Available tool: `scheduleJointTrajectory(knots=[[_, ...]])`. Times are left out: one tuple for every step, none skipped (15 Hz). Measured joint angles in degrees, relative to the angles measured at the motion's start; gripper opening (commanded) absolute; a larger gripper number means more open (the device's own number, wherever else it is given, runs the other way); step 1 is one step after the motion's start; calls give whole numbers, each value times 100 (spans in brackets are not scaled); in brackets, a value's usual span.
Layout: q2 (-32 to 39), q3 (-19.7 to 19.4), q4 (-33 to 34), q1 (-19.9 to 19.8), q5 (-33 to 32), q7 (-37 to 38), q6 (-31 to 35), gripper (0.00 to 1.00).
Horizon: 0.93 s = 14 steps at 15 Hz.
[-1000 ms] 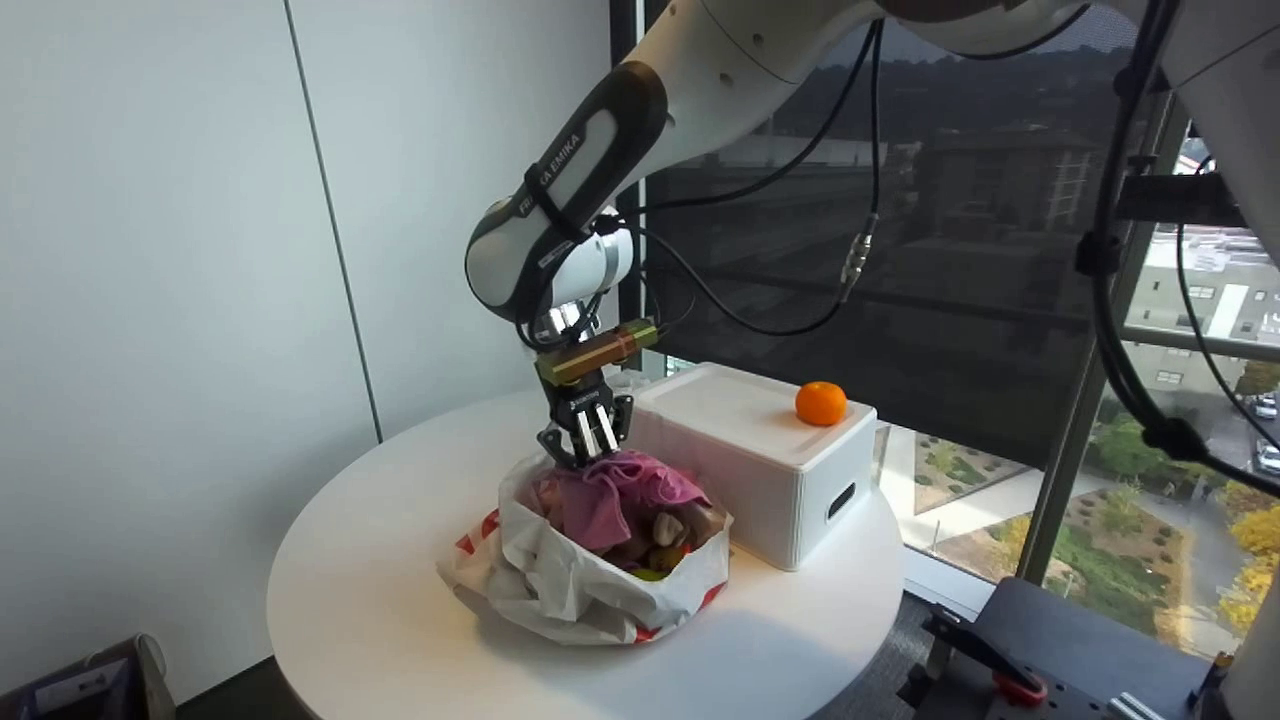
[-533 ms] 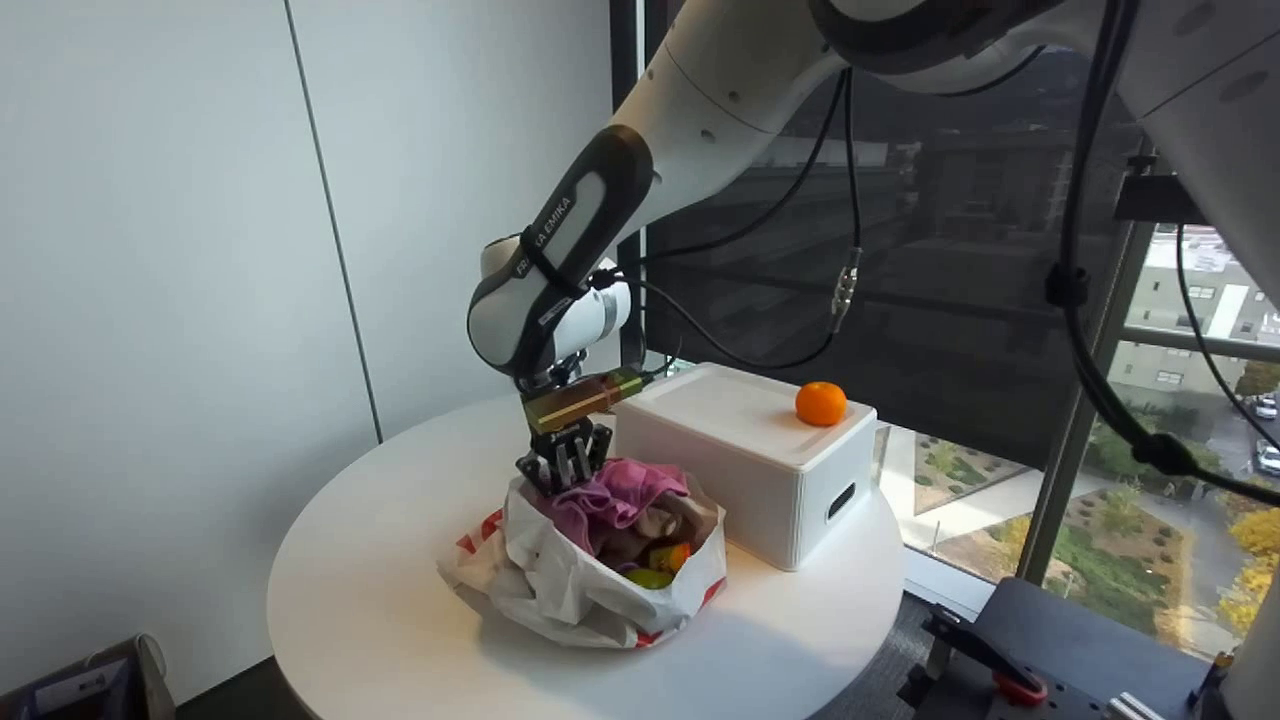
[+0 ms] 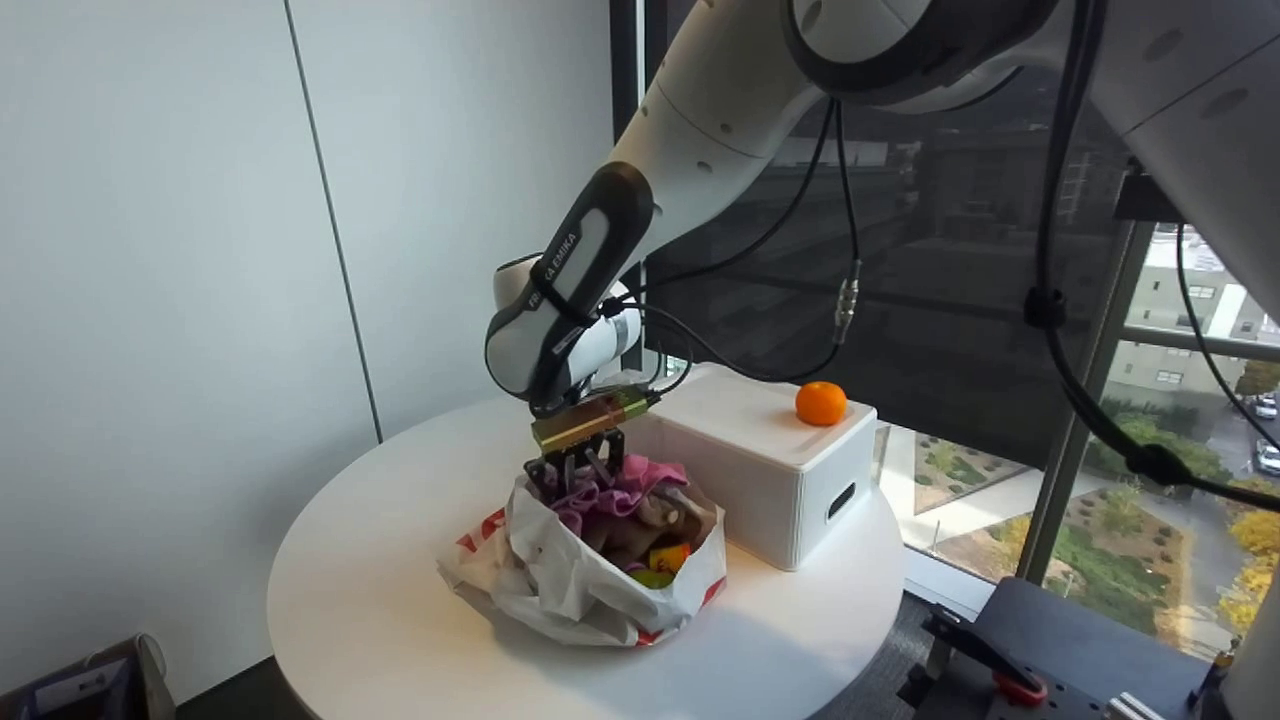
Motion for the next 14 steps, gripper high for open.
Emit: scheduleJointTrajectory(knots=[[-41,-2,9,-9,66,16,-140,93],[-109,-2,18,-25,155,21,-295,99],[-205,-2,20,-49,243,21,-445,100],[-310,-9,25,-79,308,41,-594,100],[-430,-24,34,-123,379,85,-771,100],[-561,-51,50,-184,467,142,-973,100],[-689,-85,63,-256,538,220,-1135,100],[-811,-140,73,-335,583,339,-1248,100],[-917,-219,77,-416,601,477,-1294,100],[-993,-307,79,-506,607,614,-1299,100],[-1046,-392,80,-603,608,746,-1299,99],[-1078,-476,80,-717,610,864,-1299,100],[-1093,-561,79,-844,616,964,-1293,100],[-1101,-643,79,-976,627,1063,-1289,100]])
